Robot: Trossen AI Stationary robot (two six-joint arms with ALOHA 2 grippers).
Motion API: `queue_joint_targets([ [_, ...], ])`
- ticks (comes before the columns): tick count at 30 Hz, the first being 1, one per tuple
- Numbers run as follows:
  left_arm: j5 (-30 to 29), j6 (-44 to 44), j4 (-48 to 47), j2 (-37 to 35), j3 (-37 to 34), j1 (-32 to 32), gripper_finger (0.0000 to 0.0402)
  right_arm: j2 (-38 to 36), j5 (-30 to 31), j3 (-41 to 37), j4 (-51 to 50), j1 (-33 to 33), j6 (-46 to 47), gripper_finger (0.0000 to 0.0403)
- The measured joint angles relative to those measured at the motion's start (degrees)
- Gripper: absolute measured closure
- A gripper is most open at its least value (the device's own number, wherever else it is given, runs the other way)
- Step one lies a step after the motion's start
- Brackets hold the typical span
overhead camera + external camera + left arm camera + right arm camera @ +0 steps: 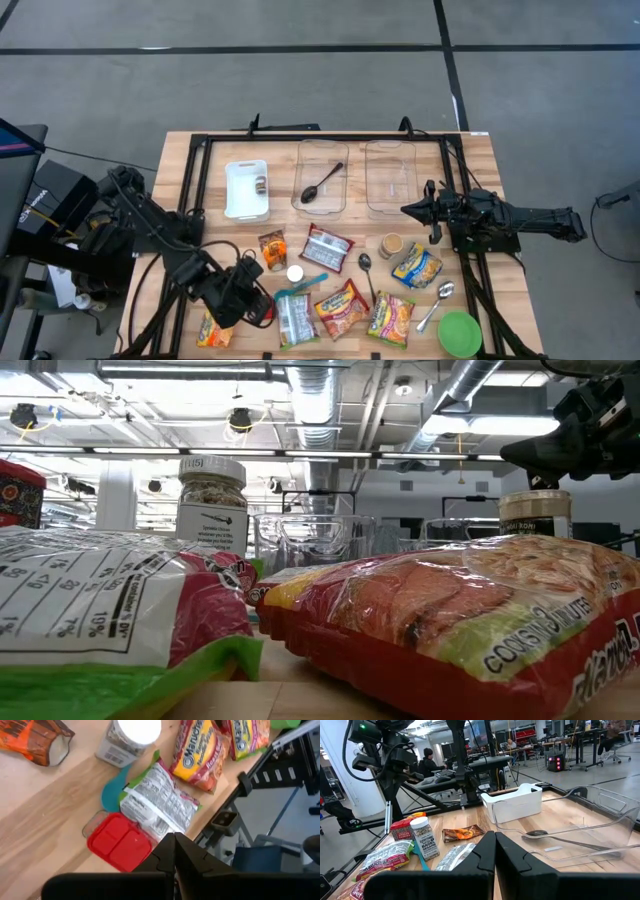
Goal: Pick & Place Food Item
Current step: Put the red seasoning can into the white bin
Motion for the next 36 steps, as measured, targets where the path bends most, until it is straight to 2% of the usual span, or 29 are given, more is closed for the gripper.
queue_joint_targets([
  [5,-0.10,-0.06,-0.29,0.00,-0.02,2.53,0.0401,0.00,0.01,0.00,-0.01,0.00,0.00,0.0403],
  [12,1.07,-8.82,4.78,0.00,-0.02,4.94,0.0401,0.00,0.01,0.00,-0.01,-0.01,-0.01,0.0403],
  [23,4.84,-16.80,4.41,0.42,0.07,5.70,0.0401,0.00,0.01,0.00,0.00,0.00,-0.01,0.0403],
  [29,4.99,-17.81,-4.26,0.79,6.67,5.15,0.0401,-0.01,0.01,0.00,-0.01,0.00,-0.01,0.0403],
  [33,4.45,-18.89,-13.49,3.87,10.66,5.23,0.0401,-0.02,0.02,0.00,-0.02,0.00,0.01,0.0403],
  [36,4.72,-19.14,-15.23,7.14,11.67,5.32,0.0401,-0.02,0.02,0.00,0.00,0.00,-0.01,0.0403],
])
